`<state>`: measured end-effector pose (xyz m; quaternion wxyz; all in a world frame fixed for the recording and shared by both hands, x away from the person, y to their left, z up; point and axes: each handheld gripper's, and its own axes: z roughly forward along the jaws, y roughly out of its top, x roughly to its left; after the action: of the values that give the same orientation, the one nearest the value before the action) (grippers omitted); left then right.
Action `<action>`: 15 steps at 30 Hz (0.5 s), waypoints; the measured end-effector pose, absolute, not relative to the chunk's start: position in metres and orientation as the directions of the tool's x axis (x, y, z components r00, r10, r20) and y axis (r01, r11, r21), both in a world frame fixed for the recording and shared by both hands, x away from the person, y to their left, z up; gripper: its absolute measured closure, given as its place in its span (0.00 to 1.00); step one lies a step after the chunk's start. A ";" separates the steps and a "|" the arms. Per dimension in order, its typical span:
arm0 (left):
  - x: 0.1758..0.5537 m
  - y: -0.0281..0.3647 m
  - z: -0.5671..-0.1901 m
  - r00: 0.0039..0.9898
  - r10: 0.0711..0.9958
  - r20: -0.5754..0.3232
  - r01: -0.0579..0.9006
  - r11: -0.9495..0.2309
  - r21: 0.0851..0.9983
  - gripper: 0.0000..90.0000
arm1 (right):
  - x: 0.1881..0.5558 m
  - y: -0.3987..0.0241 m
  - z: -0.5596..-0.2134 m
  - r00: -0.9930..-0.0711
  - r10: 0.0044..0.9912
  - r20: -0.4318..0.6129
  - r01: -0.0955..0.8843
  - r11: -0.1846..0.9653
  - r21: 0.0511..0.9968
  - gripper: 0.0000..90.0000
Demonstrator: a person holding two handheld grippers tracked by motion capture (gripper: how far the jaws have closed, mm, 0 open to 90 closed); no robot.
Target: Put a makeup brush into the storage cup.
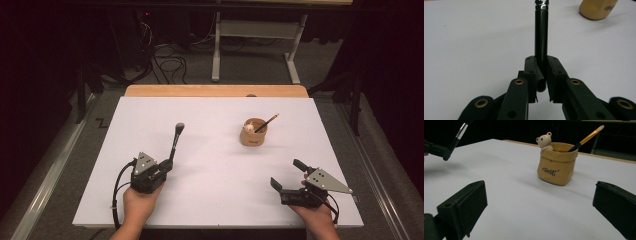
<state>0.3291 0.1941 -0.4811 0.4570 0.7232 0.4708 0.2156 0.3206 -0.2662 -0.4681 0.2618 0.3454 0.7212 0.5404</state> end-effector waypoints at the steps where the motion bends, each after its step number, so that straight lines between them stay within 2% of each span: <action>1: 0.328 0.193 -0.480 0.468 0.876 -0.119 0.476 -0.136 0.869 0.88 | 0.321 -0.266 -0.468 -0.624 0.781 -0.004 0.215 0.177 0.960 0.00; 6: 0.325 0.192 -0.479 0.480 0.872 -0.095 0.437 -0.144 0.888 0.88 | 0.320 -0.266 -0.468 -0.625 0.781 -0.002 0.217 0.177 0.960 0.00; 15: 0.323 0.196 -0.481 0.503 0.855 -0.127 0.412 -0.108 0.905 0.88 | 0.319 -0.267 -0.466 -0.627 0.779 -0.003 0.211 0.174 0.962 0.00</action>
<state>0.3235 0.1958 -0.4808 0.4969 0.7102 0.4461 0.2228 0.3192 -0.2667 -0.4664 0.2613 0.3436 0.7201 0.5432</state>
